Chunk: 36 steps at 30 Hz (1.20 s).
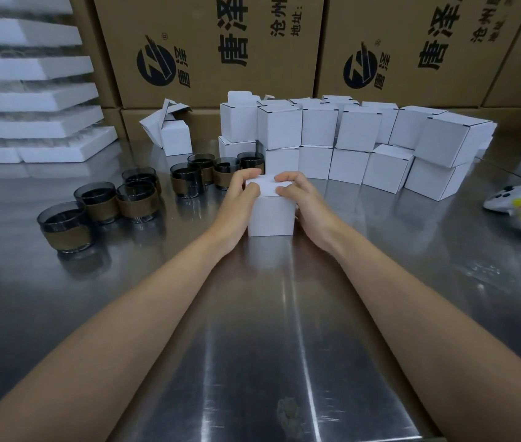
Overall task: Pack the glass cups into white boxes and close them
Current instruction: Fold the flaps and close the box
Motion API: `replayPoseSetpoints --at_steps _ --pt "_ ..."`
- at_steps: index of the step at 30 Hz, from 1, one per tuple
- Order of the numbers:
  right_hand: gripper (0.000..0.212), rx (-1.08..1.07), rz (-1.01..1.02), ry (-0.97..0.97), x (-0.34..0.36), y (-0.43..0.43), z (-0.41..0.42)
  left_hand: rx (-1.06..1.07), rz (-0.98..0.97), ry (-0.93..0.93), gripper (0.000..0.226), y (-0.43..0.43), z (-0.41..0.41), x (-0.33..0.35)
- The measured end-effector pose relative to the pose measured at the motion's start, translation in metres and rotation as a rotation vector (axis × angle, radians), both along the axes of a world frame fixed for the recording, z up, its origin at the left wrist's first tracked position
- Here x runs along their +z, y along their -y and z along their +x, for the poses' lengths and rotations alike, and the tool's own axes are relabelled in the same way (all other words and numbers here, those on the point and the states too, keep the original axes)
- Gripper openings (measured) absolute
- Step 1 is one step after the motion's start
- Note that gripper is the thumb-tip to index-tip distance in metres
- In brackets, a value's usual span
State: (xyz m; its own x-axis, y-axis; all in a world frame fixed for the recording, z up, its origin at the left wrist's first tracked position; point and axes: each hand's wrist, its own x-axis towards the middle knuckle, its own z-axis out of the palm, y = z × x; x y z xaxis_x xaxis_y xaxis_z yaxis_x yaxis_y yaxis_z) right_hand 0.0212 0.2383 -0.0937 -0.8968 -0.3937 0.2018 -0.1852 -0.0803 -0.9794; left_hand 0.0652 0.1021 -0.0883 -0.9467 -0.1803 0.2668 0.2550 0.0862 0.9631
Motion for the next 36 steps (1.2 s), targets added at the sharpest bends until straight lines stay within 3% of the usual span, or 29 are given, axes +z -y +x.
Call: replayPoseSetpoints --at_steps 2,6,12,16,20,28,33,36 --pt "0.022 0.059 0.054 -0.041 -0.004 -0.01 -0.002 0.03 -0.024 -0.019 0.028 -0.001 0.0 -0.003" --pt "0.047 0.006 0.232 -0.22 -0.008 -0.021 -0.006 0.089 -0.116 -0.095 0.028 -0.005 -0.003 -0.009" --pt "0.046 -0.473 -0.037 -0.357 -0.004 -0.05 -0.028 0.16 -0.471 -0.166 0.044 -0.004 -0.01 -0.017" --pt "0.048 -0.805 -0.068 -0.429 0.012 -0.089 -0.05 0.145 -0.598 -0.208 0.037 -0.007 -0.012 -0.02" --pt "0.05 -1.001 0.014 -0.516 0.036 -0.12 -0.073 0.097 -0.683 -0.206 0.034 -0.008 -0.013 -0.02" --pt "0.05 -1.003 0.25 -0.597 0.04 -0.151 -0.109 0.051 -0.718 -0.19 0.026 -0.006 -0.018 -0.025" --pt "0.063 -1.033 0.214 -0.556 0.028 -0.145 -0.117 0.033 -0.767 -0.187 0.028 -0.007 -0.018 -0.026" --pt "0.057 -1.138 0.2 -0.554 0.018 -0.143 -0.119 0.014 -0.795 -0.185 0.03 -0.009 -0.016 -0.026"
